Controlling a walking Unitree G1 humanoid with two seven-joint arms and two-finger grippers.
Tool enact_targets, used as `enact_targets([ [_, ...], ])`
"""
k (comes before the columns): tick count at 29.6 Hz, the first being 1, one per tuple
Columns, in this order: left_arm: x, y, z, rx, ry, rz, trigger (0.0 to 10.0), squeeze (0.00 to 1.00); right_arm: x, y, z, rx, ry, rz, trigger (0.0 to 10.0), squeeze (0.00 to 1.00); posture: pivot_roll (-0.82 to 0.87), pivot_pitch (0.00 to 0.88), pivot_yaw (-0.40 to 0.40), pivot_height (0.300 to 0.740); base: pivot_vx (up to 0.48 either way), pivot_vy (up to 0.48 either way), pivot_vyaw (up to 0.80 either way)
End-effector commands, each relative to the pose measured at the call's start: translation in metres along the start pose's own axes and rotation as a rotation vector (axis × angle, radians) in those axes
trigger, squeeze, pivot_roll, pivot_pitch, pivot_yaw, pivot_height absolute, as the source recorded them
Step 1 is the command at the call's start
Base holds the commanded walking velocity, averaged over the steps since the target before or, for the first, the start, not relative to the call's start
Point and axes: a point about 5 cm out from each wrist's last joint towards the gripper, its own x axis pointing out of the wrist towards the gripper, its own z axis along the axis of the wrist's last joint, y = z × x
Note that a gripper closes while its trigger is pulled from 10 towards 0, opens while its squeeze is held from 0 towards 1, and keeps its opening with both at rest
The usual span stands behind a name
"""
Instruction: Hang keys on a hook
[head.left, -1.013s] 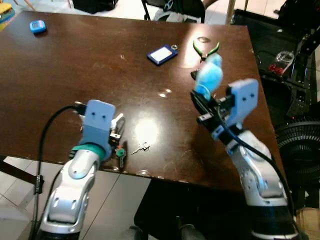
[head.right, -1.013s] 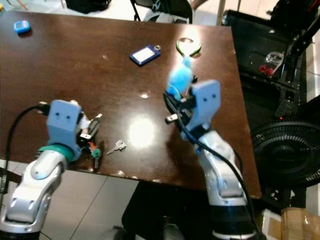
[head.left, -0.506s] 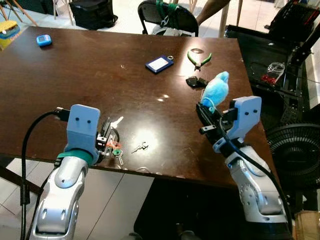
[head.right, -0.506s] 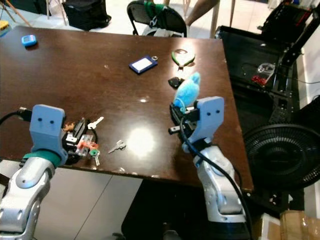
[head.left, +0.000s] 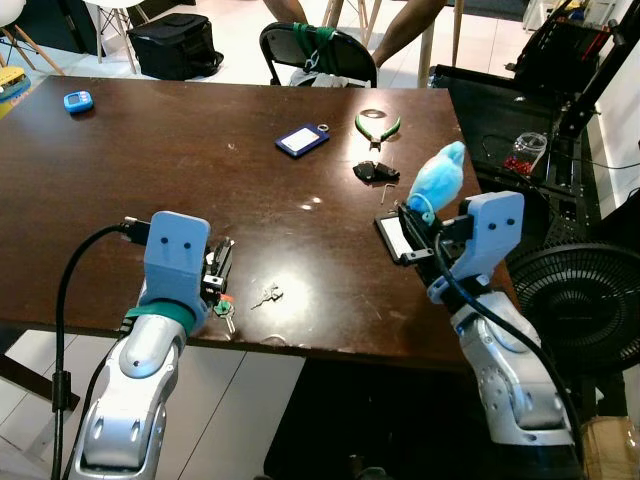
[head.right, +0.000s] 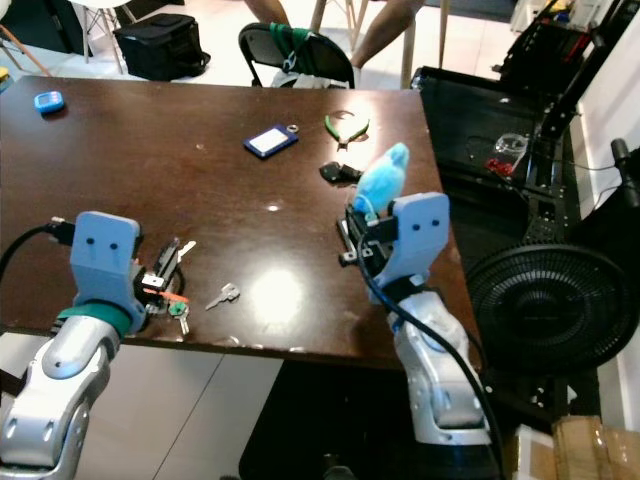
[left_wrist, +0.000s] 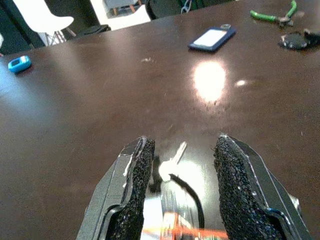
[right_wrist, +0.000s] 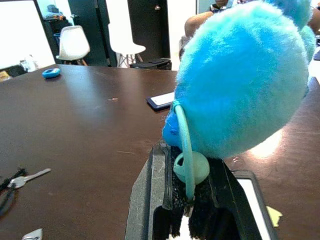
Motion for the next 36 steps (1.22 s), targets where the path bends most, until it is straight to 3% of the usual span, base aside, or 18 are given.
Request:
enact_targets([
  [1,-0.002,0.002,-0.006,0.006,0.023,0.011,10.0,0.00,0.003,0.006,-0.001,-0.002,-0.007,0.008,10.0,0.00,-0.07,0.074,0.101,0.740,-0.334,0.000,0.00],
  [20,-0.001,0.005,-0.008,0.016,0.027,0.019,10.0,0.00,0.012,0.013,-0.005,0.007,-0.007,0.008,10.0,0.00,-0.05,0.055,0.116,0.740,-0.356,0.000,0.00],
  [31,0.006,-0.005,-0.008,-0.018,0.014,0.012,10.0,0.00,0.014,0.005,-0.018,-0.099,0.039,0.011,10.0,0.00,-0.09,0.048,0.050,0.740,-0.361,0.000,0.00],
  [32,0.007,-0.013,-0.008,-0.048,0.008,0.019,10.0,0.00,0.015,0.000,-0.017,-0.142,0.053,0.028,10.0,0.00,-0.11,0.048,0.019,0.740,-0.364,0.000,0.00],
  [36,0.008,-0.018,-0.009,-0.065,0.006,0.021,10.0,0.00,0.017,-0.004,-0.015,-0.170,0.055,0.038,10.0,0.00,-0.12,0.046,0.007,0.740,-0.364,0.000,0.00],
])
